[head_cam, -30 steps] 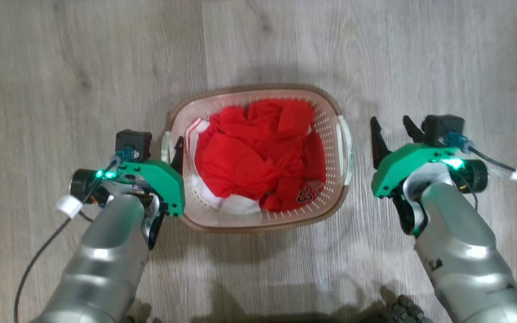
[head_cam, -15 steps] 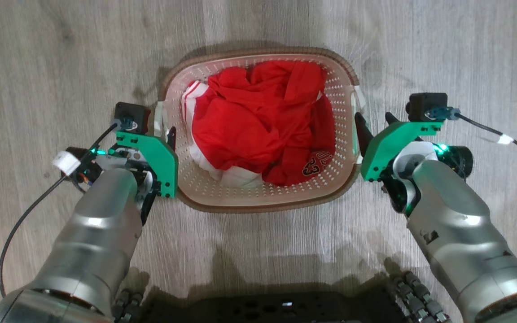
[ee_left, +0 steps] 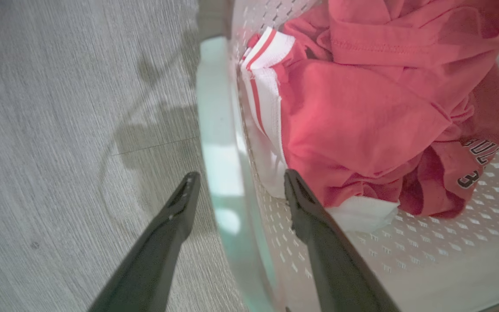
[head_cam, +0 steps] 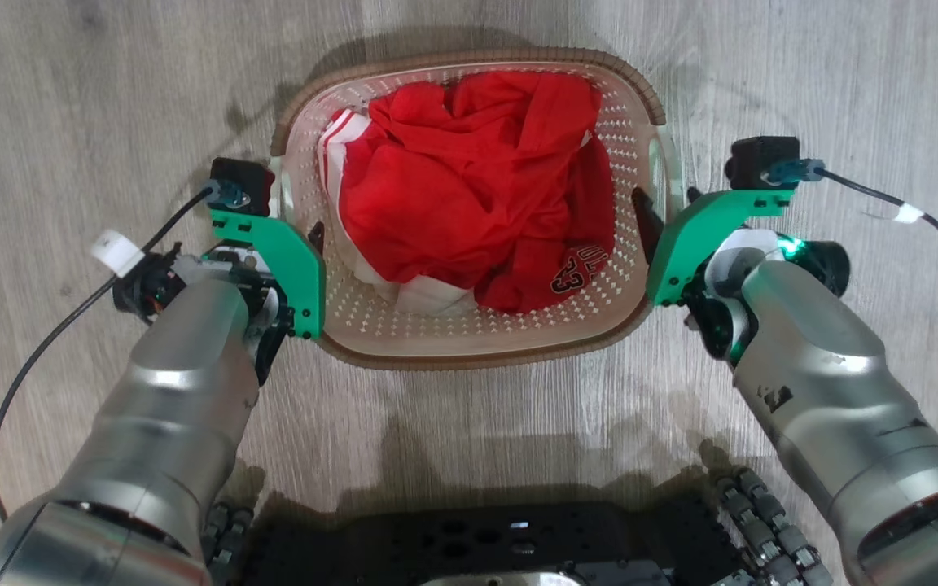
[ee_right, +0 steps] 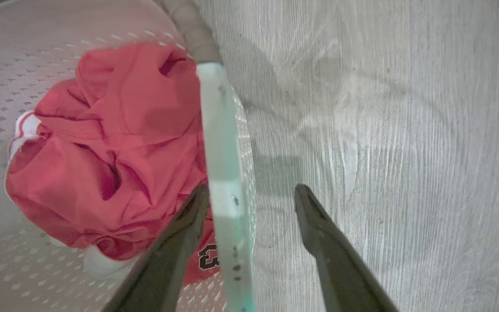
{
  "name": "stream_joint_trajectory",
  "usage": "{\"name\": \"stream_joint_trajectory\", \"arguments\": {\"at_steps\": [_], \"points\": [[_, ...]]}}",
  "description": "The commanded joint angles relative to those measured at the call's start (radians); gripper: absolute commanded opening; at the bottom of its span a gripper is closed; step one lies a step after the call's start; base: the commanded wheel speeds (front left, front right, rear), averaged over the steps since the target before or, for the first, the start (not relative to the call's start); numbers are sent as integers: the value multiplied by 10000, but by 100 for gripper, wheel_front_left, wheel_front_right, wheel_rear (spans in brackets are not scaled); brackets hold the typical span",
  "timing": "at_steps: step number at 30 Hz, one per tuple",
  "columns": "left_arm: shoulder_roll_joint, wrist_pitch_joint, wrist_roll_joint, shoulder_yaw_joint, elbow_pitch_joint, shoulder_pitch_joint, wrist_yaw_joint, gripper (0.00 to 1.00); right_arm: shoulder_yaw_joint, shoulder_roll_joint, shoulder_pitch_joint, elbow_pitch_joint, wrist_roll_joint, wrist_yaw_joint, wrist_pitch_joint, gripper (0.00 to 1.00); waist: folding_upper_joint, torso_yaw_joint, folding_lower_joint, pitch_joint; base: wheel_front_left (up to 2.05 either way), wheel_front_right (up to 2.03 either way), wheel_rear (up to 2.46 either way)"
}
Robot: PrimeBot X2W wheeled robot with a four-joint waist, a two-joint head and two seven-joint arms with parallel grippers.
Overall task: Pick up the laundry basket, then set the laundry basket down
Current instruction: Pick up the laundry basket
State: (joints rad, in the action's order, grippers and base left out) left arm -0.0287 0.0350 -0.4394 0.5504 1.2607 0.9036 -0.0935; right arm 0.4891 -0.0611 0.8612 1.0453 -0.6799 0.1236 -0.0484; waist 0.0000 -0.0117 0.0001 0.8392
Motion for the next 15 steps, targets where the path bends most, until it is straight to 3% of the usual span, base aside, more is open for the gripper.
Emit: {"name": "stream_joint_trajectory", "arguments": {"at_steps": [1,15], "points": [[-216,-2,-81,-35,-1,-127,39,100,335,109,-339,-52,-184,71,42,100,0,2,-1,91,0,0,0],[-216,-169,-727,842,-242,94,312,100,1296,109,274,692,-1050,71,-355,100,0,164,-1,535,0,0,0]]}}
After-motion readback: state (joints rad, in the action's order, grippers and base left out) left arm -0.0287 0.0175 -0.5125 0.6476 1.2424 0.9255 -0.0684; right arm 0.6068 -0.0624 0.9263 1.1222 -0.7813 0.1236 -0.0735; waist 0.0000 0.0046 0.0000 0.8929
